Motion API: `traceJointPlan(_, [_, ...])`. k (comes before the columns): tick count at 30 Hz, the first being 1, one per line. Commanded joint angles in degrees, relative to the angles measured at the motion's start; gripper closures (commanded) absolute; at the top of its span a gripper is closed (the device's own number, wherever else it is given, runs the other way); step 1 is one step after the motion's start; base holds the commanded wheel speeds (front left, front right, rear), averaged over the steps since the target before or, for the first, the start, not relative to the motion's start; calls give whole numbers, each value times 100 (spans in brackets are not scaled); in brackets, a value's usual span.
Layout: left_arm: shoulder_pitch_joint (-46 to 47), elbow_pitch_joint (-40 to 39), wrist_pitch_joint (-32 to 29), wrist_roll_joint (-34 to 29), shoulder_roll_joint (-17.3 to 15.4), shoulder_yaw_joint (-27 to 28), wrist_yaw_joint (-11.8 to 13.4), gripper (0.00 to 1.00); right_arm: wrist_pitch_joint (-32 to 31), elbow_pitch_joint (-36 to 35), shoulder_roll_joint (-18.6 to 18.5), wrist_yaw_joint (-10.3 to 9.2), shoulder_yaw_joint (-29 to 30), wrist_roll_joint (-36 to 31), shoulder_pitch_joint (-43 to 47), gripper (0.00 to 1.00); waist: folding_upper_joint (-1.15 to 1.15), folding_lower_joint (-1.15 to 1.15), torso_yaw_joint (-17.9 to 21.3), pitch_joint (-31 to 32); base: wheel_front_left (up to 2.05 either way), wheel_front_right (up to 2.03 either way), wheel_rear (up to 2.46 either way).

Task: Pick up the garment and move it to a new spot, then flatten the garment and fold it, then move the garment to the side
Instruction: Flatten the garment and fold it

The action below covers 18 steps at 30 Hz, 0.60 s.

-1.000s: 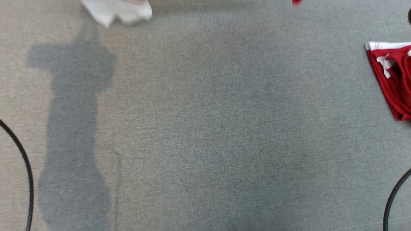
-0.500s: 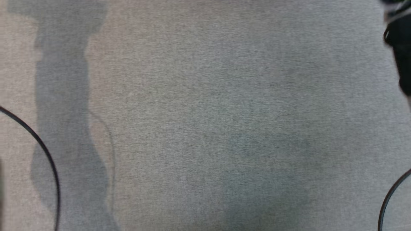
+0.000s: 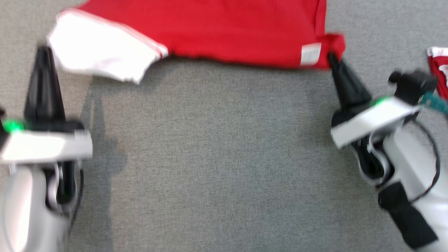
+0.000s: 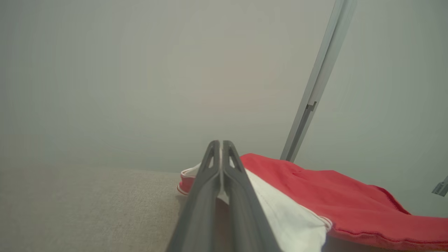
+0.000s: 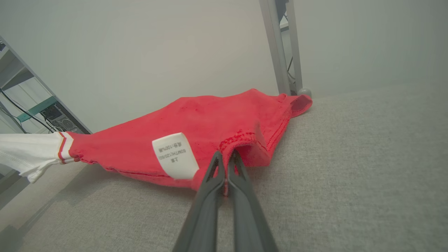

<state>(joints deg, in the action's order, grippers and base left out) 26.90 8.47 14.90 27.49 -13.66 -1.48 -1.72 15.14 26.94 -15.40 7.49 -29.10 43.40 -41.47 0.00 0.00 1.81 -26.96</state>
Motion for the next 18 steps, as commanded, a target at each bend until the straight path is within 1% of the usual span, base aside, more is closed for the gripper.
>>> traceJointPlan(1, [-363,-166,12,-50,-51,47,86,100,8,-38,-55,1,-25,69,229,100,0,0,27,216,0,0,0])
traceJointPlan(3, [-1067,-697,-99,-75,10,44,242,100,8,-147,-125,1,40,156,634,100,0,0,-21,406,0,0,0])
traceJointPlan(8, [-2474,-1806,-771,-121,120,-183,621,100,8,-358,-317,1,338,63,1581,100,0,0,-251,839,0,0,0])
traceJointPlan(10, [-2857,-2170,-1096,-154,111,-304,740,100,8,-482,-394,1,552,-84,1882,100,0,0,-324,980,0,0,0])
traceJointPlan(12, [-3203,-2472,-1393,-109,155,-449,821,100,7,-550,-329,1,725,-104,2346,100,0,0,-417,1164,0,0,0])
traceJointPlan(14, [-3516,-2728,-1706,-84,136,-581,893,100,8,-624,-352,1,898,-241,2694,100,0,0,-498,1320,0,0,0])
traceJointPlan(18, [-4001,-3205,-2180,-97,64,-688,1072,100,-105,-792,-301,1,1164,-273,3393,100,0,0,-606,1560,0,0,0])
